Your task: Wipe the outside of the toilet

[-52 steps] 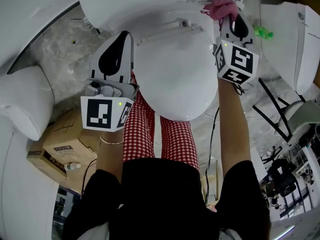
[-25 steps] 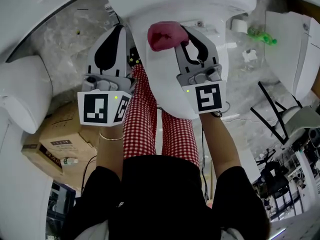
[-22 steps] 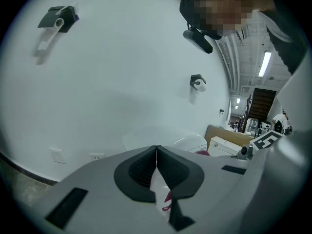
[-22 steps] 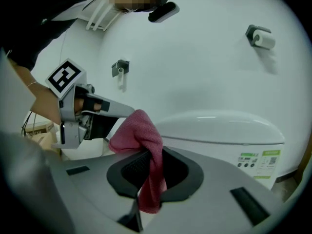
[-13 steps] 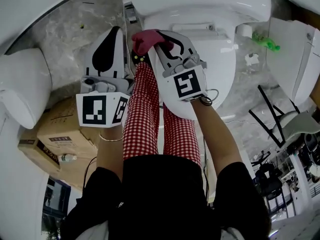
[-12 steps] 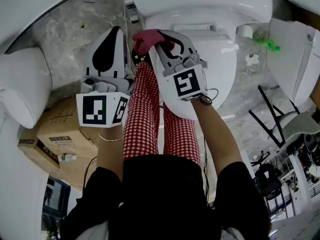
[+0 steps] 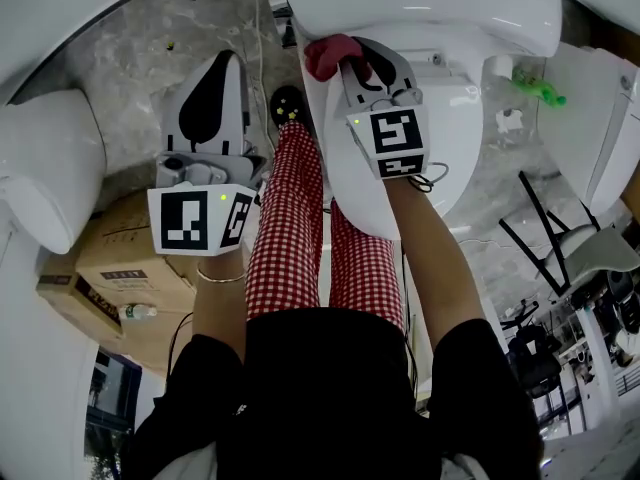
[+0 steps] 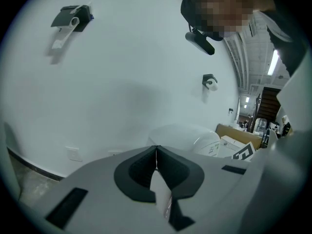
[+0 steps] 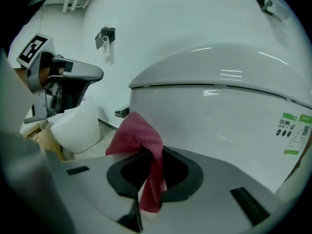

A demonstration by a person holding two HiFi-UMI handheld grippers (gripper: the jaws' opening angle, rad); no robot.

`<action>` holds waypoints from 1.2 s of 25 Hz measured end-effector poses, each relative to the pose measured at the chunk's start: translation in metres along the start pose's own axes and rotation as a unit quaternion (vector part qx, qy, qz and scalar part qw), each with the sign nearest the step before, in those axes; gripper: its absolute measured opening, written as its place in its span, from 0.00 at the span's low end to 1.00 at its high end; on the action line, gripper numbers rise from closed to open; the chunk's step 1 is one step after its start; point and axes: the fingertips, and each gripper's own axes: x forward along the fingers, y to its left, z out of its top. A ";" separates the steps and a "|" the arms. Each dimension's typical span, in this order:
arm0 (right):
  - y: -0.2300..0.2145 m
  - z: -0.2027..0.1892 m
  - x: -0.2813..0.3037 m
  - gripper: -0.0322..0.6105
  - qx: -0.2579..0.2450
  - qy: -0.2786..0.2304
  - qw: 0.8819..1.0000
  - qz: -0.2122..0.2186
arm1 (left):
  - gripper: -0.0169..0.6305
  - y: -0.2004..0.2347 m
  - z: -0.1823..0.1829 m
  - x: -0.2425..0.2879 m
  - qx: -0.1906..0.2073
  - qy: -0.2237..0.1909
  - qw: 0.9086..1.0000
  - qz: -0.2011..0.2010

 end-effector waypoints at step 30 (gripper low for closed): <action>-0.198 -0.047 -0.083 0.14 0.114 0.013 0.966 -0.230 | 0.04 -0.049 -0.001 0.026 0.019 0.008 0.999 -0.040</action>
